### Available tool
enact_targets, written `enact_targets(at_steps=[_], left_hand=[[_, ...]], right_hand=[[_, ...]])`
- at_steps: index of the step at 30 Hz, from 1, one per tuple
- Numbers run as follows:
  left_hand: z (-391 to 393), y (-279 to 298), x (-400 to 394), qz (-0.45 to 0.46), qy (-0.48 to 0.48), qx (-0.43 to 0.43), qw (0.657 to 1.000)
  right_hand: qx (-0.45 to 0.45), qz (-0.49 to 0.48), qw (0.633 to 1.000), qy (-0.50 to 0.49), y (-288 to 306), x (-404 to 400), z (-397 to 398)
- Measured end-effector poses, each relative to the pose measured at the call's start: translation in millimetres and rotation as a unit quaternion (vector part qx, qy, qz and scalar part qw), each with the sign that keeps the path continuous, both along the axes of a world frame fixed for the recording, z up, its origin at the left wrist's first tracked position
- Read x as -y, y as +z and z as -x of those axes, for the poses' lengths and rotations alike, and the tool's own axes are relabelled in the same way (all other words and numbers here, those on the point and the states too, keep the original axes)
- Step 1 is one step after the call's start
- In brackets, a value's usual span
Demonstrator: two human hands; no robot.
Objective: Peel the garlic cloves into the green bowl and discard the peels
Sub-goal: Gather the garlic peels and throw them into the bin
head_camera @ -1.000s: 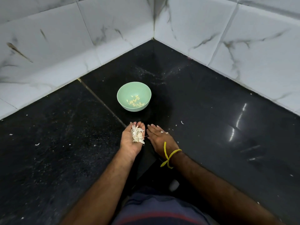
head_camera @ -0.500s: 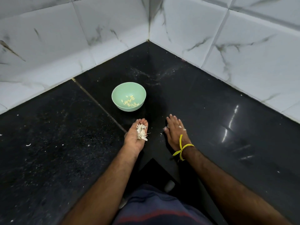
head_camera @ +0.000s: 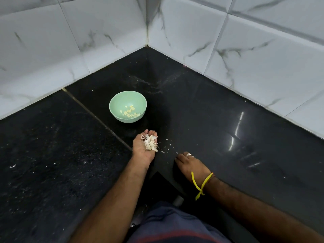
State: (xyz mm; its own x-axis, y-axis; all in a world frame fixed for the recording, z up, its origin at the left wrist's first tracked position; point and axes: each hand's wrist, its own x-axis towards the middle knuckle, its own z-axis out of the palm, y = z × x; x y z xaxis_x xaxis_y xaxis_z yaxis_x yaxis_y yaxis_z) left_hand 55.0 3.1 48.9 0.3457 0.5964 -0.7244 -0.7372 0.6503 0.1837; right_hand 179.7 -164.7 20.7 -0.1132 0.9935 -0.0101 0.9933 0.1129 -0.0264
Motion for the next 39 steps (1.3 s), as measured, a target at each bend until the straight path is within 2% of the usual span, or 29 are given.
enact_targets(at_steps=[3, 4, 5, 6, 8, 9, 10, 13, 17, 19, 24, 27, 30, 32, 33, 35, 37, 39], left_hand=[[-3.3, -3.0, 3.6, -0.011, -0.024, -0.013, 1.000], [-4.9, -3.4, 5.3, -0.020, -0.035, -0.022, 0.999], [-6.2, -3.2, 7.2, -0.027, -0.044, -0.031, 0.998], [-7.6, -2.4, 9.0, -0.033, -0.046, -0.034, 0.998], [-9.0, -1.6, 11.9, -0.037, -0.047, -0.020, 0.998], [-9.7, -1.7, 13.4, -0.035, -0.050, -0.008, 0.998], [-10.2, -2.1, 14.9, -0.029, -0.056, 0.003, 0.998], [-12.8, -5.1, 19.6, -0.035, -0.096, 0.012, 0.995], [-9.5, -1.0, 25.1, -0.044, -0.133, 0.042, 0.989], [-7.7, 2.8, 25.8, -0.042, -0.138, 0.049, 0.988], [-7.9, 4.8, 26.5, -0.044, -0.128, 0.038, 0.990], [-8.5, 3.1, 27.8, -0.039, -0.120, 0.044, 0.991], [-8.1, 1.6, 24.5, -0.017, -0.082, 0.037, 0.996], [-5.0, 4.9, 22.4, -0.009, -0.059, 0.037, 0.998], [-2.3, 6.5, 21.9, -0.011, -0.053, 0.041, 0.998], [3.2, 7.7, 20.0, -0.014, -0.047, 0.042, 0.998], [7.9, 8.5, 17.9, -0.016, -0.041, 0.033, 0.998], [10.8, 8.4, 16.6, -0.014, -0.035, 0.025, 0.999]], right_hand=[[-0.017, 0.006, 0.997, -0.074, 14.7, -14.6, -3.3], [-0.072, 0.008, 0.987, -0.146, 20.2, -25.3, -6.7], [-0.140, -0.004, 0.965, -0.221, 27.0, -35.8, -10.0], [-0.234, -0.024, 0.928, -0.289, 35.3, -44.2, -11.3], [-0.402, -0.073, 0.839, -0.361, 52.0, -59.0, -7.7], [-0.451, -0.086, 0.813, -0.358, 62.0, -64.1, -3.2], [-0.460, -0.095, 0.815, -0.339, 71.2, -68.2, 3.0], [-0.402, -0.101, 0.868, -0.273, 93.7, -81.0, 23.2], [-0.349, -0.057, 0.911, -0.214, 90.6, -90.4, 36.2], [-0.322, -0.078, 0.922, -0.198, 90.3, -90.0, 38.2], [-0.318, -0.153, 0.911, -0.211, 95.4, -86.2, 35.5], [-0.371, -0.150, 0.896, -0.191, 92.9, -78.4, 35.4], [-0.440, -0.200, 0.835, -0.261, 83.2, -59.0, 30.1], [-0.440, -0.260, 0.792, -0.333, 67.1, -37.8, 22.6], [-0.416, -0.278, 0.785, -0.365, 56.0, -24.0, 19.9], [-0.338, -0.253, 0.810, -0.408, 26.3, 7.3, 21.1], [-0.243, -0.174, 0.846, -0.443, -4.3, 35.0, 35.1], [-0.164, -0.123, 0.861, -0.466, -26.9, 46.8, 50.7]])
